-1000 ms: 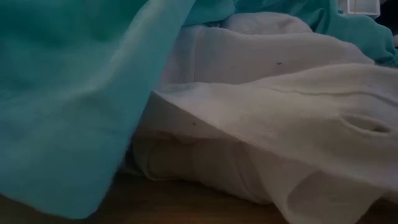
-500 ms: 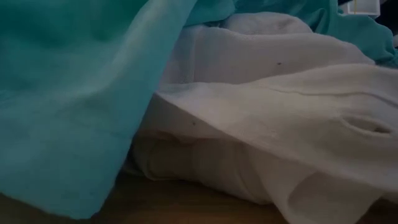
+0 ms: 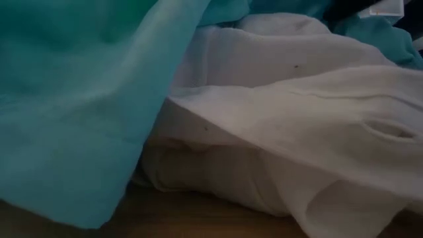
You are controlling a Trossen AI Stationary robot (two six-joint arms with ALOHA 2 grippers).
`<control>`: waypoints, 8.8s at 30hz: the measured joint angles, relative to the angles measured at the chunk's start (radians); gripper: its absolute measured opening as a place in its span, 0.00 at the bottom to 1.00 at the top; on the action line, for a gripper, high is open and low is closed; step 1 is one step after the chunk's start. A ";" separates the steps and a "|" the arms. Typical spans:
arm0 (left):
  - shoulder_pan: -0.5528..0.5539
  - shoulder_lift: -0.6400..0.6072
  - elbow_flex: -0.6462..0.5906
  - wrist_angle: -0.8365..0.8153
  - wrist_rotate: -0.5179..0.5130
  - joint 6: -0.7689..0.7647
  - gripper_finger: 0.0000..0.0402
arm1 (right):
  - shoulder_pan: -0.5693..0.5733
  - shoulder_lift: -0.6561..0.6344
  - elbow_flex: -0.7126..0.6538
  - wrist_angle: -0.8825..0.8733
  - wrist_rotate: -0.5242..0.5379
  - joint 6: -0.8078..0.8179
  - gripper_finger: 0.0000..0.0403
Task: Sort clothes
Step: Put the light blue short pants into the bottom blue laundry bin, then put the white shirt into the top blue laundry bin
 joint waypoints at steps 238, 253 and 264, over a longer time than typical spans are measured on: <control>-0.040 0.000 -0.112 0.117 -0.238 -0.026 0.56 | 0.202 0.033 0.055 -0.122 -0.003 0.390 0.64; -0.055 0.004 -0.196 0.444 0.042 0.090 0.56 | 0.076 0.033 -0.080 0.261 -0.043 0.153 0.65; -0.010 0.006 -0.409 0.788 0.056 0.157 0.56 | 0.022 0.034 -0.080 0.350 -0.111 0.151 0.82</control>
